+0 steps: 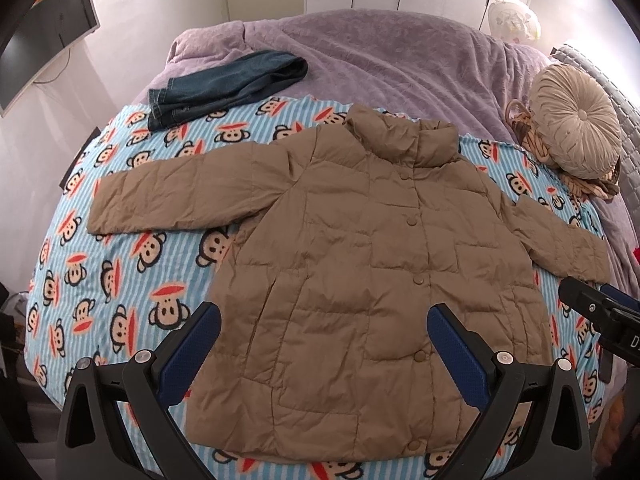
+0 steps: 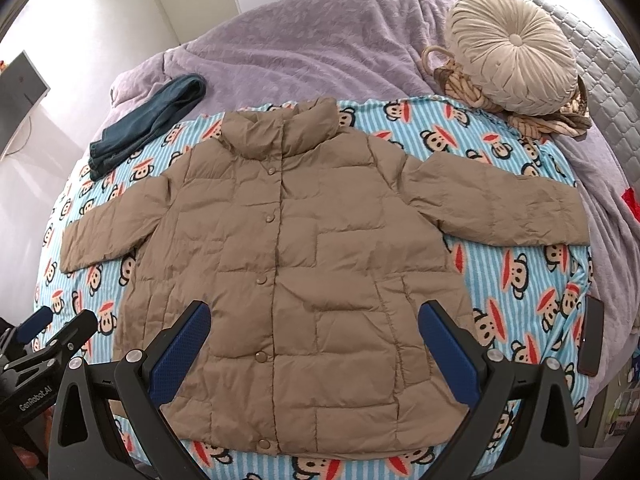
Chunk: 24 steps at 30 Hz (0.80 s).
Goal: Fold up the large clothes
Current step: 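Grasp the sleeve nearest the left tool and fold it across the jacket body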
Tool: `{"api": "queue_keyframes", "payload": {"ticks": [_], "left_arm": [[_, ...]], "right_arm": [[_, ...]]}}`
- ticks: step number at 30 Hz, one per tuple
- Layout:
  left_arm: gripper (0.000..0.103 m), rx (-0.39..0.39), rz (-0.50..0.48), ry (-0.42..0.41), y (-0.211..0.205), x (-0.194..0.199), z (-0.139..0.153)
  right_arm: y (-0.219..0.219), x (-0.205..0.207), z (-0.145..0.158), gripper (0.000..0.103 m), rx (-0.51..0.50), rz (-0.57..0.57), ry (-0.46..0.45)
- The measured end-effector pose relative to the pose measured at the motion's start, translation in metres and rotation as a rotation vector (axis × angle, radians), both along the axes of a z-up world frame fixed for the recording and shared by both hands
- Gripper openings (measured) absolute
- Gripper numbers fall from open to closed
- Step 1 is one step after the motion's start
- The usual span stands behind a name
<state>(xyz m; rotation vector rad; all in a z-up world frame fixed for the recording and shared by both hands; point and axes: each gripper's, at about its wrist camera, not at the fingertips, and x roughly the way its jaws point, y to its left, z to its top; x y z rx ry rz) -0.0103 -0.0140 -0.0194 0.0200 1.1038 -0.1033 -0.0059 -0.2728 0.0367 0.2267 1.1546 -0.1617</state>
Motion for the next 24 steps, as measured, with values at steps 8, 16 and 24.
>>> {"api": "queue_keyframes", "payload": {"ticks": [8, 16, 24], "left_arm": [[0.103, -0.075, 0.018, 0.041, 0.020, 0.018, -0.021], [0.103, -0.257, 0.165, 0.039, 0.102, 0.061, -0.072], [0.103, -0.399, 0.409, 0.022, 0.225, 0.120, -0.146]], "right_arm": [[0.008, 0.016, -0.015, 0.103, 0.058, 0.001, 0.039], [0.032, 0.041, -0.050, 0.103, 0.181, 0.032, 0.084], [0.095, 0.069, -0.097, 0.103, 0.227, 0.149, 0.162]]}}
